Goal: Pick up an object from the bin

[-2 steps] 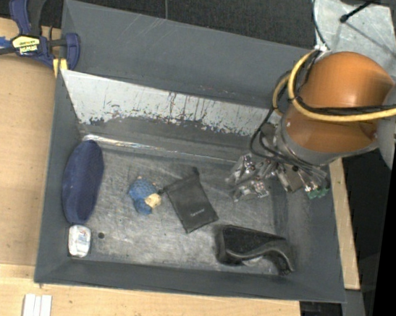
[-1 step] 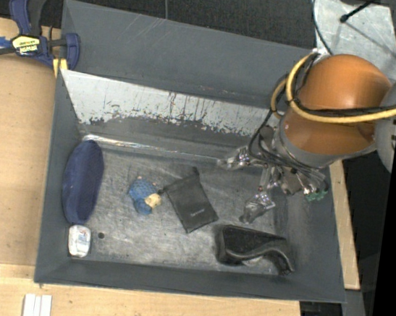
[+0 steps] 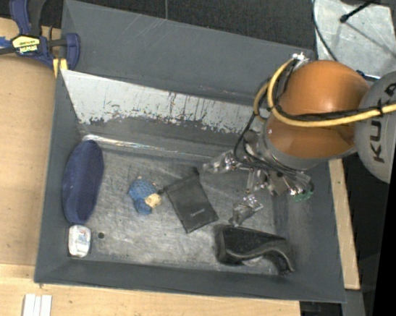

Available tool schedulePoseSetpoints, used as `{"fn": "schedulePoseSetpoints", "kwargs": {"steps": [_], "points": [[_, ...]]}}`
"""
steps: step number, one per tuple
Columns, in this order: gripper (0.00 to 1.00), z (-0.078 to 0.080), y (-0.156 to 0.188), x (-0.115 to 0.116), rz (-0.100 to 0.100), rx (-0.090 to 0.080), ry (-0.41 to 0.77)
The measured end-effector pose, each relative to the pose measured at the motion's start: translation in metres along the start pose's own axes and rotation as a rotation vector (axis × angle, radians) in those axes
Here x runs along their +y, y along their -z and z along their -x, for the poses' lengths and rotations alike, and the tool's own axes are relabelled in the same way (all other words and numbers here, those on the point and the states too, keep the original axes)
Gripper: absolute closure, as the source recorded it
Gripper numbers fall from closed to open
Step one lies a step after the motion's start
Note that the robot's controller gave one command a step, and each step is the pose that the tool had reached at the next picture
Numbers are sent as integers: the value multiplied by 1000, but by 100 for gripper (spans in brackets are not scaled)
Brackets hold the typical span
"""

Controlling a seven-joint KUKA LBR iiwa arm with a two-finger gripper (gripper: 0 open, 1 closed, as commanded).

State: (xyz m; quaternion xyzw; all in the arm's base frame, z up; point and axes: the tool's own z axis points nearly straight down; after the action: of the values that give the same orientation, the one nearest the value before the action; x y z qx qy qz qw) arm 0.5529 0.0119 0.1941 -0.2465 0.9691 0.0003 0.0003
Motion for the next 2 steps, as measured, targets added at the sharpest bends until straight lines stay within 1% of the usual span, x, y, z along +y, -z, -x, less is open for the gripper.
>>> {"fn": "schedulePoseSetpoints", "kwargs": {"steps": [1,2], "points": [[0,30,-65,15,1,1,-152],[0,8,-93,10,0,0,190]]}}
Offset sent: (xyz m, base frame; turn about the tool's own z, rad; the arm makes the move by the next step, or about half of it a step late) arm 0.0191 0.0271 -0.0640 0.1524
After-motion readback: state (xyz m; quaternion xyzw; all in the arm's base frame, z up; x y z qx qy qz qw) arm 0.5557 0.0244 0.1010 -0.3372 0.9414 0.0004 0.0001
